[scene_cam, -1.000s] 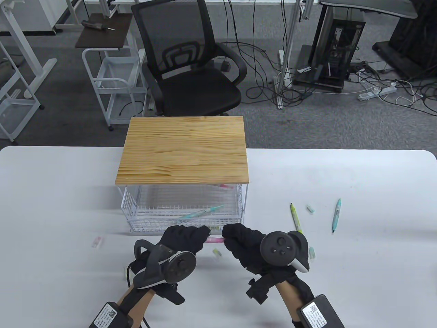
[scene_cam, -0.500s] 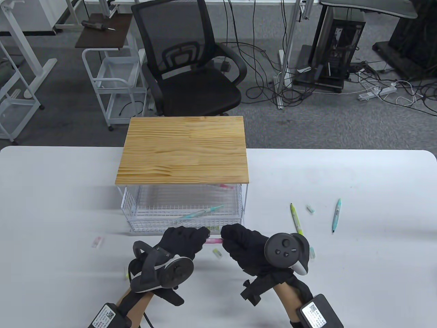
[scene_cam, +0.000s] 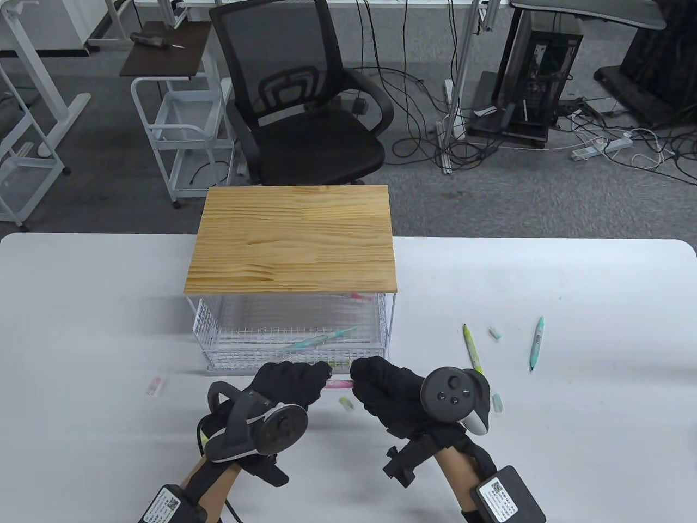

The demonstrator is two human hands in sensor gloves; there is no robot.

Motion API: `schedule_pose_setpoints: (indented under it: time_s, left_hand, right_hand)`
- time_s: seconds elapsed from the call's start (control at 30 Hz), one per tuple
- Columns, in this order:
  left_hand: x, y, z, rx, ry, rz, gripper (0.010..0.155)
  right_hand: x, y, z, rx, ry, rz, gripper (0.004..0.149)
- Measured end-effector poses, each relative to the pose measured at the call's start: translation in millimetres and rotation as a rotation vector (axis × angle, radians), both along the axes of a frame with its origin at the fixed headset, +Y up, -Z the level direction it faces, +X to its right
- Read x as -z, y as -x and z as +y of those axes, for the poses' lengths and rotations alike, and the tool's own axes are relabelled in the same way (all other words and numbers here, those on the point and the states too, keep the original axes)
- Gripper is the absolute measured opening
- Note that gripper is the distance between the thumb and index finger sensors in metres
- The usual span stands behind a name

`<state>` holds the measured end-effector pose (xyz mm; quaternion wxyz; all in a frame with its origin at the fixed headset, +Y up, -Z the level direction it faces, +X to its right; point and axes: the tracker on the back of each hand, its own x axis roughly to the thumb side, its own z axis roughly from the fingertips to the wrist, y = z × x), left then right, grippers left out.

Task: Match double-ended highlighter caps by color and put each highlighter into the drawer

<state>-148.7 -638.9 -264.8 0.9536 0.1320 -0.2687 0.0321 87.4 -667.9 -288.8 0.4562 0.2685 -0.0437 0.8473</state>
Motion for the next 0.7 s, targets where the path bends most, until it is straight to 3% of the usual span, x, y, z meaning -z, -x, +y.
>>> schedule_pose_setpoints:
  time_s: [0.17, 0.3, 0.4, 0.5, 0.7]
  left_hand:
    - [14.4, 30.4, 4.8, -0.048, 0.107, 0.117, 0.06]
    - [32.5, 80.2, 2.4, -0.129, 0.138, 0.363, 0.063]
    - [44.5, 124.6, -10.3, -0.156, 0.171, 0.582, 0.066]
    - [50.9, 159.1, -27.1, -0.188, 0.212, 0.724, 0.068]
    - [64.6, 203.9, -76.0, -0.181, 0.402, 0.925, 0.069]
  right_hand:
    - [4.0, -14.2, 5.3, 0.015, -0.017, -0.056, 0.042]
    - [8.2, -32.4, 9.8, 0.051, -0.022, -0.111, 0.042]
    - [11.2, -44.5, 11.9, 0.084, -0.014, -0.132, 0.042]
    - [13.1, -52.2, 12.6, 0.102, -0.01, -0.146, 0.042]
    - [16.3, -58.7, 10.2, 0.114, 0.004, -0.158, 0.042]
